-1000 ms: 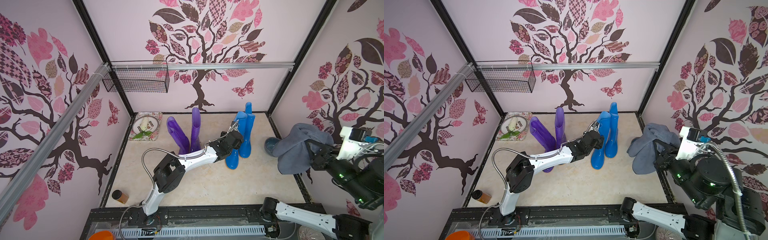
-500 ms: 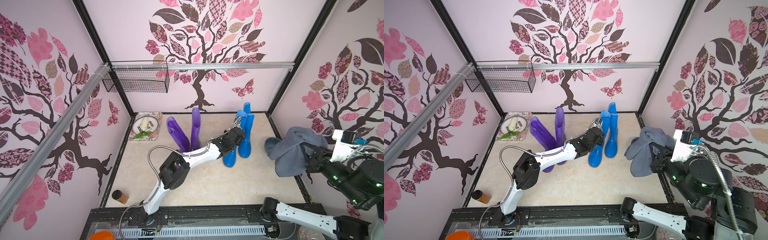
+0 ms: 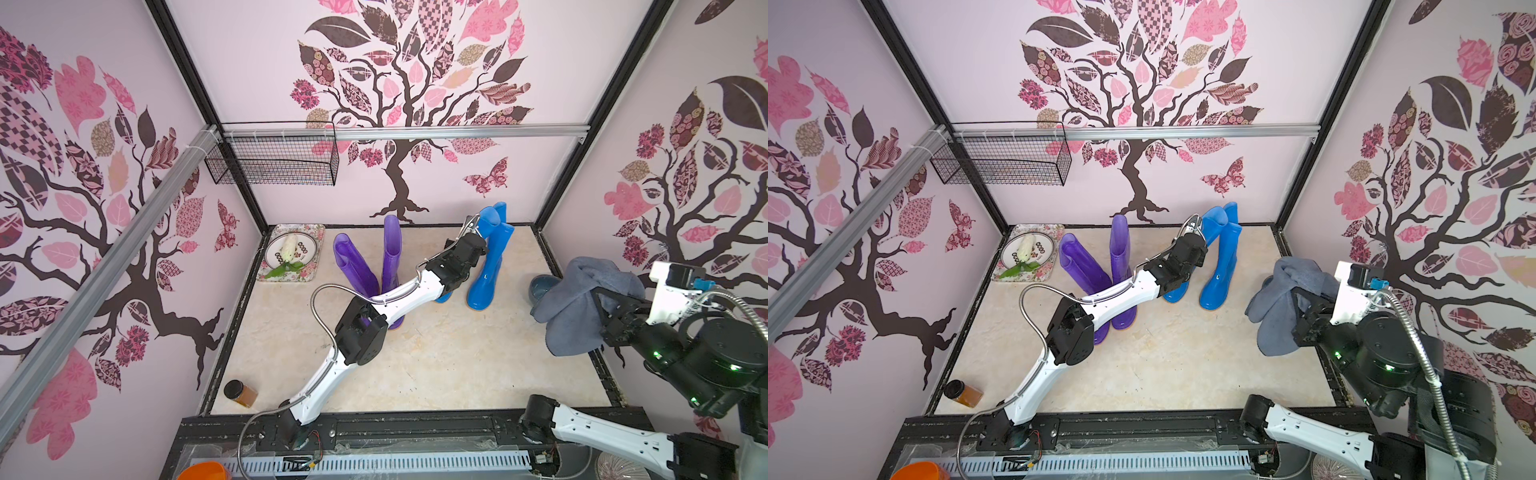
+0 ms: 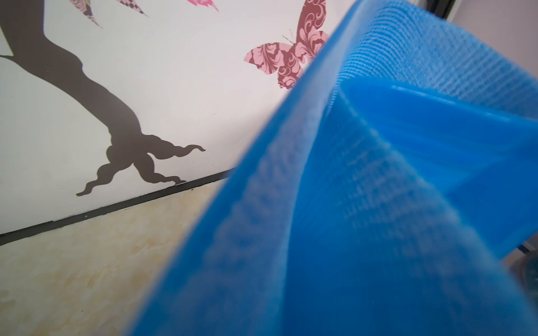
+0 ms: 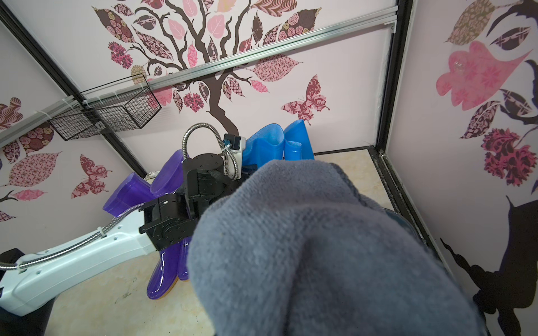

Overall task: Wipe the rubber boots with a cloth
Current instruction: Move the rubber boot to the center of the board.

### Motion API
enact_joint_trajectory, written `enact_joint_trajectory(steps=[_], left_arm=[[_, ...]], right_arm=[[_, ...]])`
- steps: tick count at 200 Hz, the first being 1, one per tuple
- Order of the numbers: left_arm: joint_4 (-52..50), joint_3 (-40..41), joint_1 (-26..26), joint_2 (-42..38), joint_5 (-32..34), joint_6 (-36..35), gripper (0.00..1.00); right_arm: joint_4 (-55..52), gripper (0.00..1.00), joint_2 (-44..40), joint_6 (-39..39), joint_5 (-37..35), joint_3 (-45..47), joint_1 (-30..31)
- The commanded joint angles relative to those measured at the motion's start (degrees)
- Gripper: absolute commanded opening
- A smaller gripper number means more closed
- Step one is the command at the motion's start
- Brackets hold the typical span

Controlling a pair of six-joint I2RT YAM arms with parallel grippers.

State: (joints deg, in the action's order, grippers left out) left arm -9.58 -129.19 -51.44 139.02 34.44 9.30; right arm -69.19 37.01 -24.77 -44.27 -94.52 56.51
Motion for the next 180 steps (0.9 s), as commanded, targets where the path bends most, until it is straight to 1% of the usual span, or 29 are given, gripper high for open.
enact_joint_trajectory(steps=[1, 8, 24, 52, 62, 84, 108, 117, 135, 145, 161, 169, 180], left_arm=[[6.2, -5.4, 0.7, -1.5, 2.9, 4.0, 0.0], [6.2, -5.5, 0.9, -1.3, 2.2, 5.4, 0.0], [6.5, -6.0, 0.8, -0.8, 3.3, 6.4, 0.0], [8.4, -4.4, 0.7, -1.6, 3.7, 8.6, 0.0], [9.2, -3.8, 0.7, -2.2, 2.9, 8.5, 0.0], [9.3, -4.5, 1.1, -1.7, 3.6, 6.9, 0.0], [9.5, -4.4, 2.2, -0.7, 0.6, 8.5, 0.0], [8.9, -5.8, 2.8, 0.4, -0.1, 8.2, 0.0], [6.7, -9.0, 4.3, 2.8, -4.1, 8.6, 0.0], [5.9, -10.2, 5.3, 3.8, -6.9, 9.3, 0.0], [3.6, -12.5, 5.9, 5.3, -9.5, 9.6, 0.0], [2.9, -13.1, 5.9, 5.8, -10.4, 9.3, 0.09], [3.0, -12.3, 5.9, 5.4, -12.4, 9.8, 0.11]], right_arm=[[1.4, 0.0, -0.9, -0.9, -0.2, -0.1, 0.0], [1.5, 0.0, -0.9, -0.9, -0.2, -0.1, -0.1], [1.7, 0.0, -0.8, -0.8, -0.1, 0.0, -0.1], [1.8, 0.0, -0.9, -0.7, -0.3, 0.4, -0.1], [1.8, 0.0, -0.9, -0.7, -0.4, 0.5, -0.1], [1.6, 0.0, -1.1, -0.9, -0.4, 0.5, -0.1], [1.5, 0.0, -1.2, -1.1, -0.2, 0.4, -0.1], [1.5, 0.0, -1.2, -1.2, 0.0, 0.4, -0.1], [1.1, 0.0, -1.1, -1.6, 1.0, 0.4, -0.1], [1.2, 0.0, -1.3, -1.5, 1.2, 1.4, -0.1], [2.0, 0.0, -1.5, -0.6, 2.3, 3.3, -0.1], [2.4, 0.0, -1.5, -0.4, 2.8, 4.4, -0.1], [3.2, 0.0, -1.5, -0.2, 3.4, 5.8, 0.0]])
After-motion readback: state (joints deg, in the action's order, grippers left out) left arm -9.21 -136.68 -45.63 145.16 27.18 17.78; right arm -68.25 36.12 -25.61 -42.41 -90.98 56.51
